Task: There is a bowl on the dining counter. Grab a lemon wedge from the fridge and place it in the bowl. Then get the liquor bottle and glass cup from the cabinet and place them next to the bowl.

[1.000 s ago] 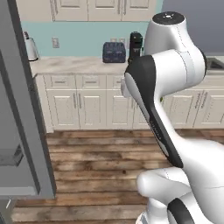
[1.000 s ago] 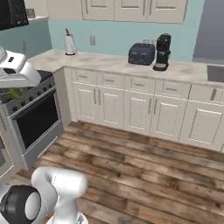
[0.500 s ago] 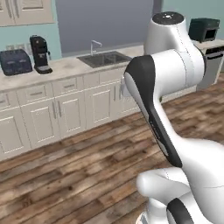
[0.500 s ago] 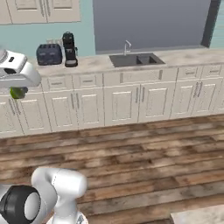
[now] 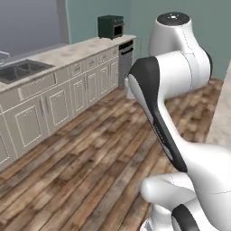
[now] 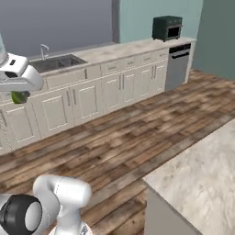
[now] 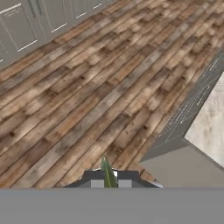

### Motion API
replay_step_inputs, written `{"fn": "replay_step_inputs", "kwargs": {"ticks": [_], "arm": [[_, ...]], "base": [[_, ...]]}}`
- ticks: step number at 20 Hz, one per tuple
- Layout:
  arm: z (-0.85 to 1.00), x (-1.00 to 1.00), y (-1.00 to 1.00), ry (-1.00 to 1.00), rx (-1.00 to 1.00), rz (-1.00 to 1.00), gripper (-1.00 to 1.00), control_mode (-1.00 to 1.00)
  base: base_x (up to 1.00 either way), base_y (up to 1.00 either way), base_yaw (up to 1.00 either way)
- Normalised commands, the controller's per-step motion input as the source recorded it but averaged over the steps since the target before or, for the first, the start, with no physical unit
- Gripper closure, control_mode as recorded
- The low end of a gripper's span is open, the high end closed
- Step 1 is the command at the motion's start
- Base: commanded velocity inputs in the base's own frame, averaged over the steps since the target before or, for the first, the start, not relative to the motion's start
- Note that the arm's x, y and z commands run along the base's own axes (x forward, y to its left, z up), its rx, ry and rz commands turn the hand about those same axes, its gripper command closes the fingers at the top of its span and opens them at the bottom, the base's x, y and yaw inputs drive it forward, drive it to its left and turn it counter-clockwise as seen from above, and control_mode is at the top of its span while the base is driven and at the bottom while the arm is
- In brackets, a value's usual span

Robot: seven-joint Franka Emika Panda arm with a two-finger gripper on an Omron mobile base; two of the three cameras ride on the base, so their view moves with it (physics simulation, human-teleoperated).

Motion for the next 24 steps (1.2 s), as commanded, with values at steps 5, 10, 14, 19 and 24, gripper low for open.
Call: {"fn": "replay_step_inputs", "kwargs": {"ticks": [5,10,14,19,24], "arm": [[0.0,0.0,0.0,0.0,0.0,0.0,1.0,1.0],[0.0,0.0,0.0,0.0,0.0,0.0,1.0,1.0],[0.0,0.0,0.0,0.0,0.0,0.0,1.0,1.0],[0.0,0.0,0.0,0.0,0.0,0.0,1.0,1.0],[0.0,0.0,0.0,0.0,0.0,0.0,1.0,1.0]], "base": [[0.0,-0.21,-0.68],[0.0,-0.15,-0.6],[0.0,-0.26,-0.59],[0.0,-0.4,-0.55],[-0.02,-0.83,-0.37]]}}
